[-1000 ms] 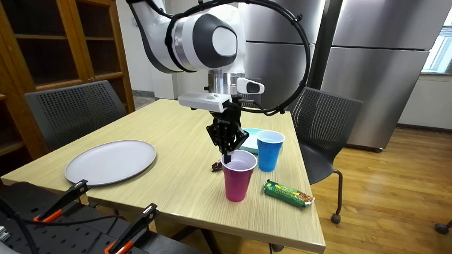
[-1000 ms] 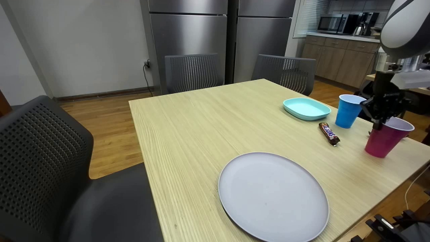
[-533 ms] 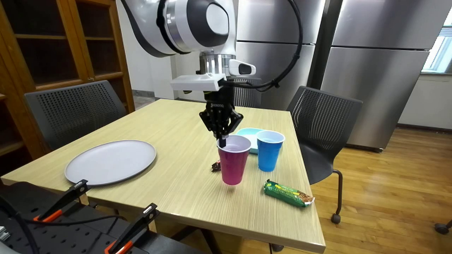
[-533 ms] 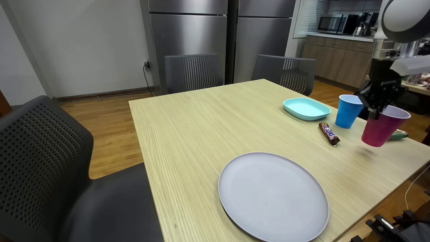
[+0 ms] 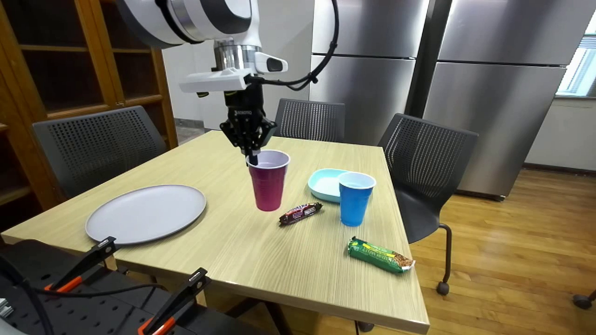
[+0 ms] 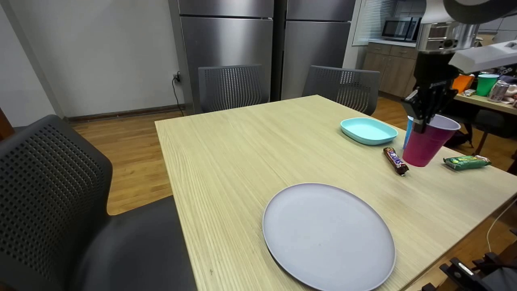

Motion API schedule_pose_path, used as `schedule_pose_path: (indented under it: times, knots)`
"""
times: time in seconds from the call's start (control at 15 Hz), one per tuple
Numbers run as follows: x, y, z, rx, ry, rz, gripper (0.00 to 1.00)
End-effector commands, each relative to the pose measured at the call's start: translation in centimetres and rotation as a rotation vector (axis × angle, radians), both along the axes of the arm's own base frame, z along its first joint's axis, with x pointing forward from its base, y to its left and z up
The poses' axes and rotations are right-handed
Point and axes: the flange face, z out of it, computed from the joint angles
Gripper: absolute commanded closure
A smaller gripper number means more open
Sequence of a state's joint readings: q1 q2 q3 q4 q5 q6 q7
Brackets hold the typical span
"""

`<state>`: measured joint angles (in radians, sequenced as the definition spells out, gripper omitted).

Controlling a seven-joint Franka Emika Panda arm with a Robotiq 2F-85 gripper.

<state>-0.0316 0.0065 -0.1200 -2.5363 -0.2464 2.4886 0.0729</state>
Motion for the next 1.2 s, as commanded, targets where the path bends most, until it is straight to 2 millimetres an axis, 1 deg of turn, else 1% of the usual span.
schedule_pose_path:
  times: [0.0, 0.4, 0.67, 0.93, 1.13]
  knots:
    - [-1.4, 5.2, 1.0, 0.005, 0.008, 0.071, 0.99]
    - [-3.2, 14.3, 0.4, -0.009, 0.006, 0.204, 0.99]
    - [-4.4, 20.2, 0.0, -0.013, 0.008, 0.323, 0.99]
    - [-5.7, 25.0, -0.3, -0.014, 0.008, 0.434, 0.99]
    - [-6.4, 27.8, -0.8, -0.014, 0.016, 0.474, 0.99]
